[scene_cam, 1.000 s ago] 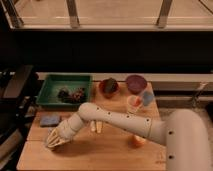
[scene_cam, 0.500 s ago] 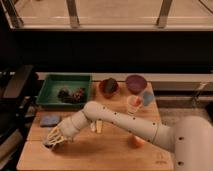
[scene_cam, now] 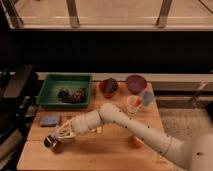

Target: Place towel in purple bowl

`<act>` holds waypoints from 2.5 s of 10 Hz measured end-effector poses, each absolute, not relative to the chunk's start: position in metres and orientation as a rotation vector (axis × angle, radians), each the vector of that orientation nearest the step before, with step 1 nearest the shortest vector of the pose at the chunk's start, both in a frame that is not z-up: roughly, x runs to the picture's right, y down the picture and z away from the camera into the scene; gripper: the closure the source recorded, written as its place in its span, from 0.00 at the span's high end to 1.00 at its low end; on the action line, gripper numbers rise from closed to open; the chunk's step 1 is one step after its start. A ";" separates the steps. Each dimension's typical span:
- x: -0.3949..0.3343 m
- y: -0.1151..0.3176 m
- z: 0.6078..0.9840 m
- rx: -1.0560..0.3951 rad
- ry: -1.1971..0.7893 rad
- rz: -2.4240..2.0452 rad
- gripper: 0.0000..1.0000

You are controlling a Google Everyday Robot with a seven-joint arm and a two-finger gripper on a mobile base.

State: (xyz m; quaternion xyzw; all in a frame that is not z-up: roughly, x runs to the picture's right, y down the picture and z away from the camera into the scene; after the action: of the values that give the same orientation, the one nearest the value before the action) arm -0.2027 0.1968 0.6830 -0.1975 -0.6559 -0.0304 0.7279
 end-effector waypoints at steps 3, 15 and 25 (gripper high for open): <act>-0.188 0.173 0.668 -0.395 -1.365 -0.082 0.02; -0.060 0.149 0.718 -0.409 -1.113 0.113 0.02; 0.021 0.111 0.729 -0.296 -0.963 0.253 0.02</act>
State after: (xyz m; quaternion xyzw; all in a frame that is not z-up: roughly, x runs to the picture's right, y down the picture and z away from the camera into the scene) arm 0.0210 0.1107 0.7295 -0.1414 -0.4601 0.1208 0.8682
